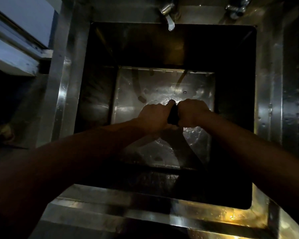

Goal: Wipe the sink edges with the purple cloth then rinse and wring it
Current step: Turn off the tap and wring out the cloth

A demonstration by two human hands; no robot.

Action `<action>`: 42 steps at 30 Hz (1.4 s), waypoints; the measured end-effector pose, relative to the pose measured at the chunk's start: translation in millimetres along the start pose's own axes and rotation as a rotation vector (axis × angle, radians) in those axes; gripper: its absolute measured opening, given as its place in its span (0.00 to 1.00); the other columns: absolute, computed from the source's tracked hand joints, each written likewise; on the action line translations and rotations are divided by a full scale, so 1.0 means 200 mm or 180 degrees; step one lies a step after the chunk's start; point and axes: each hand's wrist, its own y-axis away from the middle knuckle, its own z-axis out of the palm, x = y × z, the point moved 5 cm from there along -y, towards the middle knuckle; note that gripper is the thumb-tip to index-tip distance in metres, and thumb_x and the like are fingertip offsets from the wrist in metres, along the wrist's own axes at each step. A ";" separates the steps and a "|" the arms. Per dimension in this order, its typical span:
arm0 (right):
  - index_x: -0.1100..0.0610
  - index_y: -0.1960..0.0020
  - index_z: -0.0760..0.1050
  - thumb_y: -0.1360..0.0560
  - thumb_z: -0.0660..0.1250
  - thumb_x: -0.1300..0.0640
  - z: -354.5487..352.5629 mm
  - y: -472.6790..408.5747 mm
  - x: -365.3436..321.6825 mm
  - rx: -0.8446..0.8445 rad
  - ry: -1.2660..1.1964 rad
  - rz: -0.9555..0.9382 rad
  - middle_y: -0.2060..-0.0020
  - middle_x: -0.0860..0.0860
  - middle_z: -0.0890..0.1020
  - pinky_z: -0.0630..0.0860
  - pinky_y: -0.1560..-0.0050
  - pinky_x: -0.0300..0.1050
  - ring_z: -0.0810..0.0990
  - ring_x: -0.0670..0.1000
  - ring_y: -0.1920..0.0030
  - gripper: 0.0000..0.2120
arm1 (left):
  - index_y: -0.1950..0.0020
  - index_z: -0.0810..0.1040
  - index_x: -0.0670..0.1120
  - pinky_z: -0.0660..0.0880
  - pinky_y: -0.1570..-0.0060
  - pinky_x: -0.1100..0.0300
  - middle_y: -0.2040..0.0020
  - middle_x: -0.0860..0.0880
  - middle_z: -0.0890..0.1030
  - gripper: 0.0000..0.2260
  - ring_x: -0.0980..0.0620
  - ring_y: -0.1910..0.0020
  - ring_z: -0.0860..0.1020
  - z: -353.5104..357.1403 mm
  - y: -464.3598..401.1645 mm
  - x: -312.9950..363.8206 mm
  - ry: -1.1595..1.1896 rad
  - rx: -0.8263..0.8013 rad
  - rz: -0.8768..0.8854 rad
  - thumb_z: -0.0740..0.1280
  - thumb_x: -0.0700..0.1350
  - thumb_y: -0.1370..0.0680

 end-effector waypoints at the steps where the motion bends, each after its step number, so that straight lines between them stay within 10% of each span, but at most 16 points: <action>1: 0.54 0.44 0.78 0.28 0.71 0.45 -0.04 0.01 0.01 0.0062 0.0142 -0.0032 0.54 0.51 0.80 0.73 0.56 0.46 0.83 0.57 0.49 0.17 | 0.32 0.69 0.46 0.72 0.60 0.56 0.52 0.48 0.81 0.28 0.45 0.55 0.81 -0.02 0.00 0.00 0.0475 -0.0113 -0.0135 0.71 0.58 0.27; 5: 0.52 0.32 0.69 0.29 0.72 0.49 -0.22 0.15 0.02 0.0723 -0.0167 -0.0631 0.40 0.55 0.78 0.78 0.46 0.53 0.79 0.60 0.41 0.28 | 0.59 0.77 0.49 0.74 0.66 0.63 0.66 0.55 0.78 0.07 0.58 0.66 0.80 -0.13 0.04 0.02 0.2299 -0.0417 -0.0644 0.75 0.43 0.29; 9: 0.53 0.22 0.63 0.31 0.72 0.48 -0.40 0.51 -0.01 0.2031 -0.0723 -0.1645 0.23 0.55 0.62 0.67 0.29 0.49 0.61 0.56 0.23 0.40 | 0.58 0.75 0.41 0.62 0.80 0.67 0.76 0.51 0.72 0.04 0.57 0.82 0.68 -0.29 0.18 0.02 0.3952 -0.0630 -0.1200 0.70 0.37 0.27; 12: 0.53 0.21 0.63 0.29 0.74 0.47 -0.36 0.64 -0.08 0.2115 -0.0350 -0.2078 0.20 0.58 0.57 0.68 0.29 0.62 0.53 0.61 0.20 0.40 | 0.61 0.78 0.43 0.58 0.83 0.70 0.75 0.49 0.72 0.03 0.58 0.83 0.67 -0.29 0.34 0.13 0.5211 -0.1846 -0.1122 0.68 0.36 0.29; 15: 0.53 0.24 0.65 0.26 0.67 0.46 -0.32 0.68 -0.18 0.2229 -0.0117 -0.2441 0.23 0.59 0.64 0.74 0.40 0.61 0.66 0.63 0.27 0.32 | 0.57 0.79 0.41 0.57 0.81 0.68 0.75 0.51 0.71 0.12 0.60 0.82 0.65 -0.26 0.48 0.24 0.5222 -0.3648 -0.0501 0.75 0.43 0.36; 17: 0.55 0.28 0.70 0.25 0.65 0.45 -0.34 0.70 -0.21 0.2402 0.0020 -0.2397 0.31 0.59 0.74 0.76 0.50 0.58 0.76 0.62 0.40 0.27 | 0.50 0.72 0.37 0.54 0.79 0.65 0.75 0.51 0.69 0.19 0.59 0.81 0.64 -0.27 0.48 0.23 0.4741 -0.3945 -0.0285 0.72 0.45 0.35; 21: 0.58 0.33 0.75 0.24 0.66 0.47 -0.42 0.69 -0.20 0.2574 0.0325 -0.1955 0.48 0.59 0.81 0.76 0.61 0.52 0.80 0.60 0.55 0.23 | 0.40 0.67 0.35 0.58 0.79 0.67 0.75 0.51 0.69 0.25 0.59 0.81 0.64 -0.40 0.38 0.17 0.4066 -0.3623 -0.0329 0.68 0.44 0.32; 29: 0.55 0.55 0.77 0.33 0.76 0.47 -0.53 0.57 -0.20 0.2056 0.0950 -0.0856 0.71 0.51 0.79 0.43 0.67 0.37 0.73 0.55 0.78 0.15 | 0.62 0.76 0.41 0.59 0.75 0.63 0.73 0.48 0.72 0.04 0.52 0.77 0.64 -0.50 0.24 0.09 0.2725 -0.2767 -0.0565 0.68 0.39 0.28; 37: 0.51 0.53 0.81 0.27 0.69 0.42 -0.30 0.14 -0.26 0.0986 0.0493 -0.0932 0.69 0.47 0.74 0.71 0.64 0.43 0.75 0.51 0.67 0.13 | 0.72 0.76 0.48 0.74 0.69 0.63 0.77 0.54 0.77 0.15 0.58 0.78 0.74 -0.26 0.08 -0.10 0.1370 -0.1738 -0.0522 0.70 0.48 0.26; 42: 0.57 0.49 0.80 0.30 0.72 0.46 -0.16 -0.01 -0.23 0.0304 0.0404 -0.0942 0.64 0.51 0.75 0.78 0.57 0.48 0.80 0.55 0.60 0.16 | 0.64 0.77 0.46 0.80 0.55 0.51 0.64 0.47 0.81 0.13 0.50 0.62 0.81 -0.01 0.05 -0.15 0.1171 -0.0964 -0.0378 0.73 0.51 0.25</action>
